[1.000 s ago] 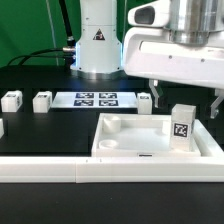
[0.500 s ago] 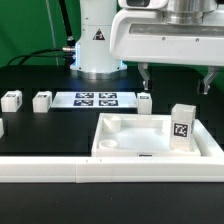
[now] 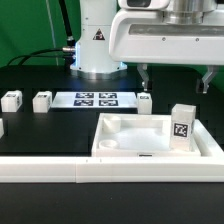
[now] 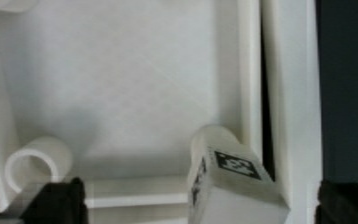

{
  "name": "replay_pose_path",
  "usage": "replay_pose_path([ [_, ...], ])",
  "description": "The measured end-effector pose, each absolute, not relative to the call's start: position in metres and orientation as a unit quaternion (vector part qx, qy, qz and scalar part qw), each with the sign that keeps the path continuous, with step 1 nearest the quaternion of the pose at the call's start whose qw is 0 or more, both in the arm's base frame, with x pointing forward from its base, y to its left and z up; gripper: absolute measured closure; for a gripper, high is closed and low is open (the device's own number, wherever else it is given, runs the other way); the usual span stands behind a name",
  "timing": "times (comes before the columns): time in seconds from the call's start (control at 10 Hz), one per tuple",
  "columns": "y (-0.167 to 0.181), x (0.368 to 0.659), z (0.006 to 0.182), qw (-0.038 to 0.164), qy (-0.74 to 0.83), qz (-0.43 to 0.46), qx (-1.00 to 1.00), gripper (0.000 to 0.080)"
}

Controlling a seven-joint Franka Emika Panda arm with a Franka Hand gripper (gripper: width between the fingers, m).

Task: Assemble square table

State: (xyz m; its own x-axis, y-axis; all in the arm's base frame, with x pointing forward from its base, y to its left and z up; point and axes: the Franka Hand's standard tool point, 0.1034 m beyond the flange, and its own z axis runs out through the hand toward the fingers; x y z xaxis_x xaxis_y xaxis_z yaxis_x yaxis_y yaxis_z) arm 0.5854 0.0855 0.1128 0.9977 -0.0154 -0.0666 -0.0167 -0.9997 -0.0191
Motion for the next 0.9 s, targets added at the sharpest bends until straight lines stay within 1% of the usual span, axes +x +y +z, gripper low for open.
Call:
replay_pose_path([
  [0.2, 0.077, 0.578, 0.106, 0.013, -0.052, 0.044, -0.998, 0.0150],
  [0.5, 0.078, 0.577, 0.107, 0.013, -0.043, 0.043, -0.998, 0.0150],
  [0.7, 0.077, 0.557, 0.099, 0.012, -0.041, 0.037, -0.998, 0.0150],
  [0.9, 0.073, 0.527, 0.093, 0.012, -0.040, 0.039, -0.998, 0.0150],
])
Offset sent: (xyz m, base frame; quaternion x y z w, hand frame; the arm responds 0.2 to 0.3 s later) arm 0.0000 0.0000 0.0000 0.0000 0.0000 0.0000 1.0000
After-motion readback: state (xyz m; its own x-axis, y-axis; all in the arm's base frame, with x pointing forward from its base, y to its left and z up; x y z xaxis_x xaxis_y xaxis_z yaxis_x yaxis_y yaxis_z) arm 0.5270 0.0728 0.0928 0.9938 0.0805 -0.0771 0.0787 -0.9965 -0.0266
